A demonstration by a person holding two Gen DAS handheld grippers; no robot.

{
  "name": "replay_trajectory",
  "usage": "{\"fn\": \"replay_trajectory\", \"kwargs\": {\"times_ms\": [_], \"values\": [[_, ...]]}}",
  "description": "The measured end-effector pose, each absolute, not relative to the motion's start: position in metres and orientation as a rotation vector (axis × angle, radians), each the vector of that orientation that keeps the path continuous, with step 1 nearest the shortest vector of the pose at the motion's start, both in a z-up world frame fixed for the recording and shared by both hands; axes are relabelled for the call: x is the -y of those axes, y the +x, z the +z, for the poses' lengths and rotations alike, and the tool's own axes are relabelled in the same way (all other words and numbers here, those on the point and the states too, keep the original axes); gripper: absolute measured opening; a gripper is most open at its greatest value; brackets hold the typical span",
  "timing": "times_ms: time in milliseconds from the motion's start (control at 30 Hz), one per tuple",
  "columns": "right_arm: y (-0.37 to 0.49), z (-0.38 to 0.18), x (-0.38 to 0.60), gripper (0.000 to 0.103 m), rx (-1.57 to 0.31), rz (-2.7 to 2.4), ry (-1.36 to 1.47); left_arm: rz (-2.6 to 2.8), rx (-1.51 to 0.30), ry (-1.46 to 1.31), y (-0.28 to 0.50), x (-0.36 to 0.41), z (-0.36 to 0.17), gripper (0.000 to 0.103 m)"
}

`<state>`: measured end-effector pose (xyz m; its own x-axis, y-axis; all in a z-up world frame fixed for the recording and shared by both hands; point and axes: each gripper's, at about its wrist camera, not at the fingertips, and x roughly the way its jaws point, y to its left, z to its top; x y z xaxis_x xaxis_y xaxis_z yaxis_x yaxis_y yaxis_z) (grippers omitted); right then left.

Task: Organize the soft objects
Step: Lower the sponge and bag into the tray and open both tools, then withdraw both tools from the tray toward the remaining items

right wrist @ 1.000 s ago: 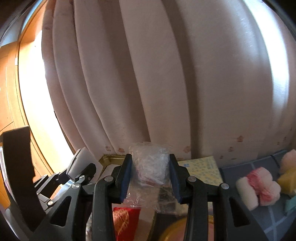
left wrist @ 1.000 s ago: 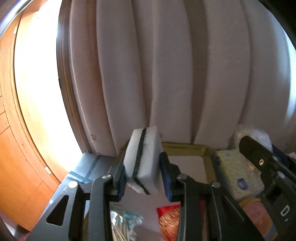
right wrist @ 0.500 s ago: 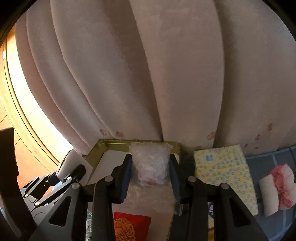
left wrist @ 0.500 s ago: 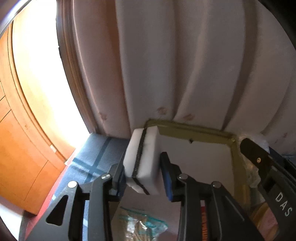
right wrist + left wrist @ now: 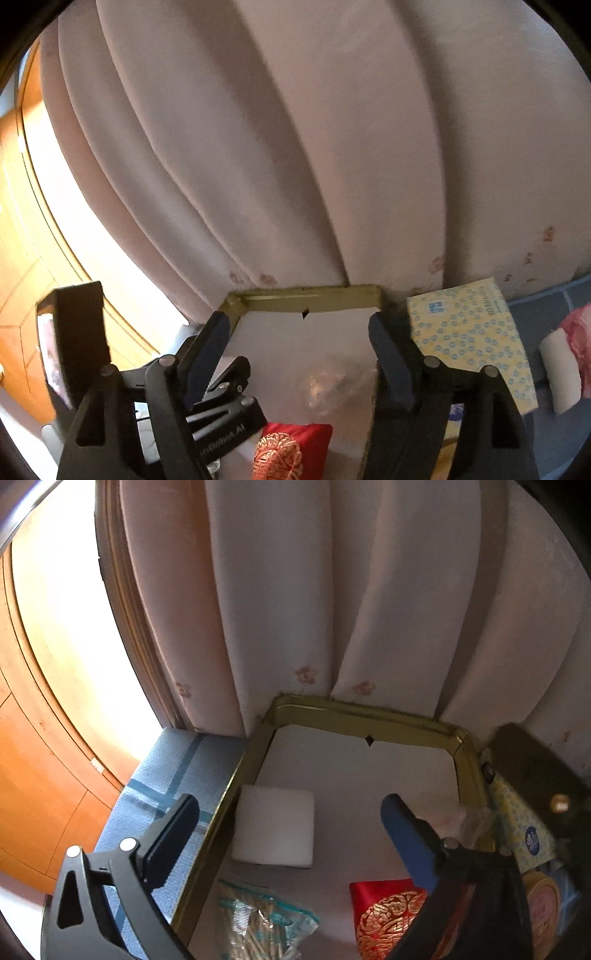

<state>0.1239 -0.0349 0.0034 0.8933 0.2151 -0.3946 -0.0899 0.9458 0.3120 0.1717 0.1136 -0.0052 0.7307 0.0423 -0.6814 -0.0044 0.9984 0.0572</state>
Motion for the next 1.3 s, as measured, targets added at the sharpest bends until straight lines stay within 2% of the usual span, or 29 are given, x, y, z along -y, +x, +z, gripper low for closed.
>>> {"fn": "replay_trajectory", "kwargs": {"times_ms": [167,333,700,933,1067,1300], "values": [[0.077,0.004,0.049,0.08,-0.247,0.083,0.26,0.016,-0.71,0.023,0.166,-0.116,0.001,0.1],[0.036,-0.004,0.058,0.086,-0.073,-0.05,0.189,-0.007,-0.621,-0.058,0.149,-0.124,0.012,0.1],[0.006,-0.012,0.058,0.086,0.019,-0.11,0.065,0.006,-0.339,-0.24,0.097,-0.149,0.029,0.1],[0.001,-0.017,0.055,0.086,0.007,-0.128,-0.002,0.046,-0.206,-0.17,0.062,-0.134,0.029,0.1],[-0.002,-0.021,0.064,0.086,-0.013,-0.132,0.001,0.119,-0.175,-0.1,0.048,-0.124,0.024,0.1],[-0.015,-0.029,0.071,0.086,-0.023,-0.131,-0.033,0.127,-0.172,-0.193,0.039,-0.14,0.015,0.1]]}}
